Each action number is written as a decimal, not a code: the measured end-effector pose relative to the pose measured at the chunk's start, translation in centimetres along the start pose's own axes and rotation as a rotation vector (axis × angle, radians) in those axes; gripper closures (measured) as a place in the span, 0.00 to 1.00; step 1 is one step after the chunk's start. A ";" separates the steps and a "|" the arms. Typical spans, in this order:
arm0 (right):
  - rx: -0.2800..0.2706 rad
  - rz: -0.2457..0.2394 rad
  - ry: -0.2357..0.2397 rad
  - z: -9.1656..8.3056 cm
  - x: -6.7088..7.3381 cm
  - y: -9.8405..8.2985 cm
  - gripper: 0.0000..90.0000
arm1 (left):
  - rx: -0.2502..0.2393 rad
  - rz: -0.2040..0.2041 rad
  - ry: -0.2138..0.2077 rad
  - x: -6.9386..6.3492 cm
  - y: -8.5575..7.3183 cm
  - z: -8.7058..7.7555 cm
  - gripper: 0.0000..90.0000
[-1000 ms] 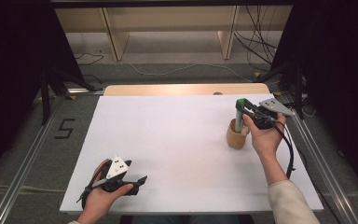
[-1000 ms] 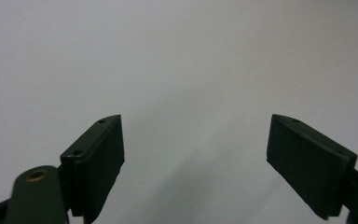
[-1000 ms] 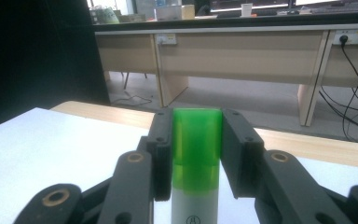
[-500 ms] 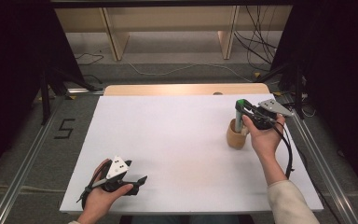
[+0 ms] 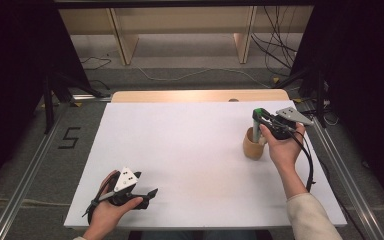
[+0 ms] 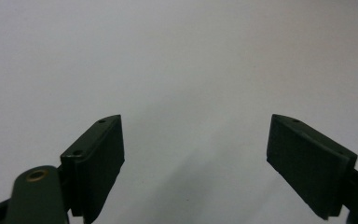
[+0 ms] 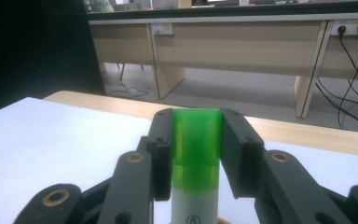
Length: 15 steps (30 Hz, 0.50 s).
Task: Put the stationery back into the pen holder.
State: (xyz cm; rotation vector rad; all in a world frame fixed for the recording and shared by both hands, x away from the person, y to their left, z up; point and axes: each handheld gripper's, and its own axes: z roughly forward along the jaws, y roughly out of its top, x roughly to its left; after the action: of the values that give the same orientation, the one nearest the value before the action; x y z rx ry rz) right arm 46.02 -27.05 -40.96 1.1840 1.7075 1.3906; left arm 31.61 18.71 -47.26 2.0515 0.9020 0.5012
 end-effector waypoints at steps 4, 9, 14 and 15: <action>0.011 -0.005 -0.004 0.1 0.0 -0.2 0.75 | 0.000 0.000 0.000 0.0 0.0 0.0 0.21; 0.018 -0.008 -0.007 0.1 0.0 -0.3 0.75 | 0.000 0.000 0.000 0.0 0.0 0.0 0.21; 0.033 -0.011 -0.009 0.2 0.0 -0.4 0.75 | 0.000 0.000 0.000 0.0 0.0 0.0 0.21; 0.039 -0.012 -0.010 0.2 0.0 -0.5 0.75 | 0.000 0.000 0.000 0.0 0.0 0.0 0.21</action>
State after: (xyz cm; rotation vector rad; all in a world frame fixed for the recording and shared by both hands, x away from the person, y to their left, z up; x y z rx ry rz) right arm 46.11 -26.96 -41.49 1.1979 1.7392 1.3472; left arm 31.61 18.71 -47.26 2.0517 0.9017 0.5010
